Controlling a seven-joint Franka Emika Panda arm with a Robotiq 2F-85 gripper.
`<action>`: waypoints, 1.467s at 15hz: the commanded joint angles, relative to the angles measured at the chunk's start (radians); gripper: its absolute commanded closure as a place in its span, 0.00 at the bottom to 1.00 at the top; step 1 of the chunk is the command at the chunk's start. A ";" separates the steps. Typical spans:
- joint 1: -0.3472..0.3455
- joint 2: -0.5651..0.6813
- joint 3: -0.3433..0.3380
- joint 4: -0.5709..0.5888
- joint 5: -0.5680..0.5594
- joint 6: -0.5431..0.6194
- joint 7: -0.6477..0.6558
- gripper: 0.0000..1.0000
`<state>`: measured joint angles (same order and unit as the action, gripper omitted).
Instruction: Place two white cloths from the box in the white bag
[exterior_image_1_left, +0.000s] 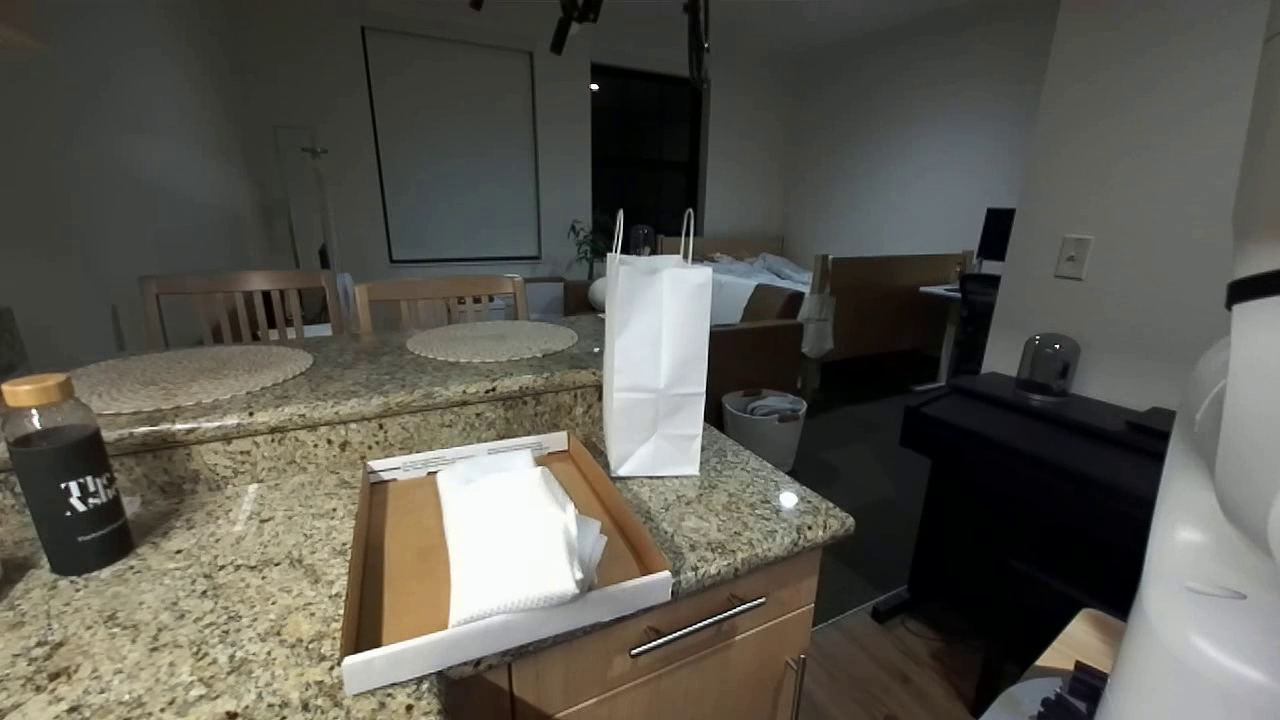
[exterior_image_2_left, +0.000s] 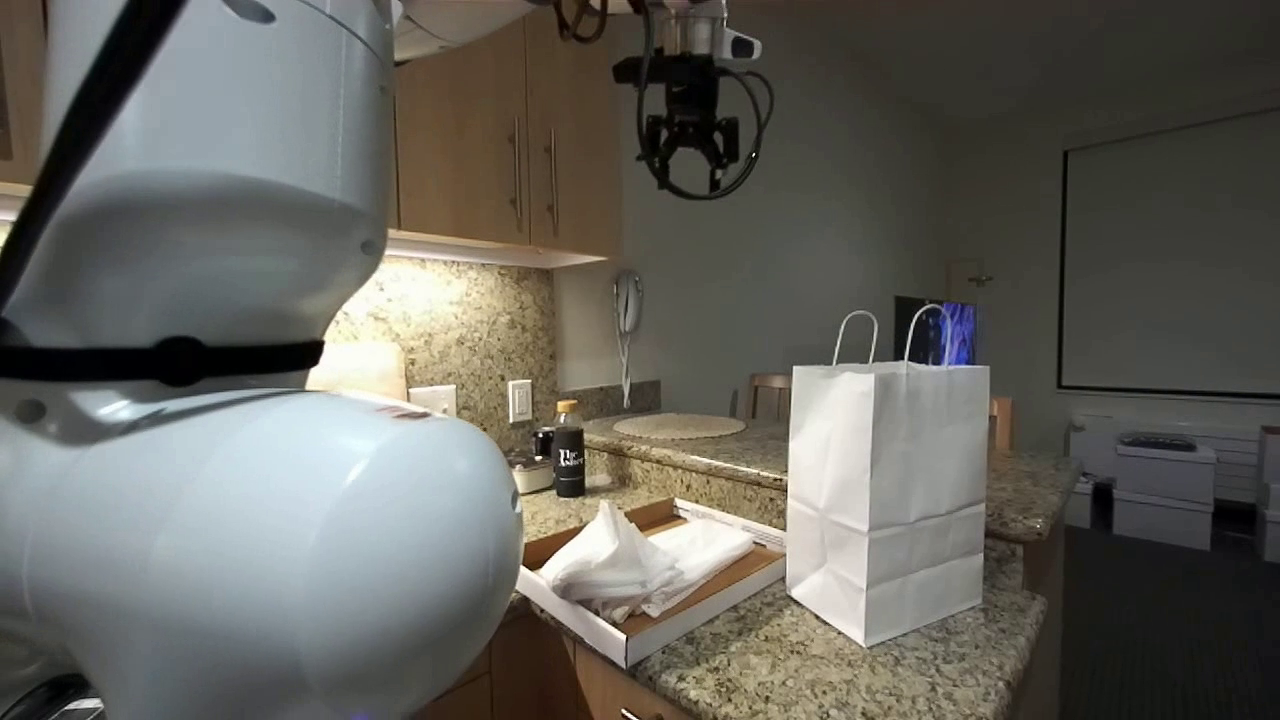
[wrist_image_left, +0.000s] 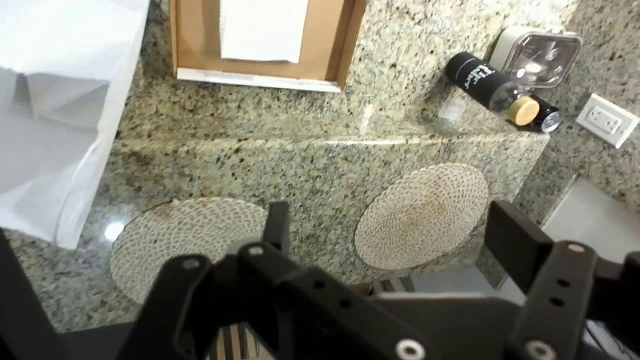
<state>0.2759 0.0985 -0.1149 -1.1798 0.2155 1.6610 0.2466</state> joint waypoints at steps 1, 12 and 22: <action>0.043 -0.081 0.021 -0.248 -0.039 0.105 0.094 0.00; -0.020 -0.070 0.200 -0.622 -0.209 0.214 0.294 0.00; -0.038 -0.023 0.242 -0.602 -0.191 0.115 0.234 0.00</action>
<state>0.2612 0.0505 0.0957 -1.7724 0.0099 1.8337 0.5287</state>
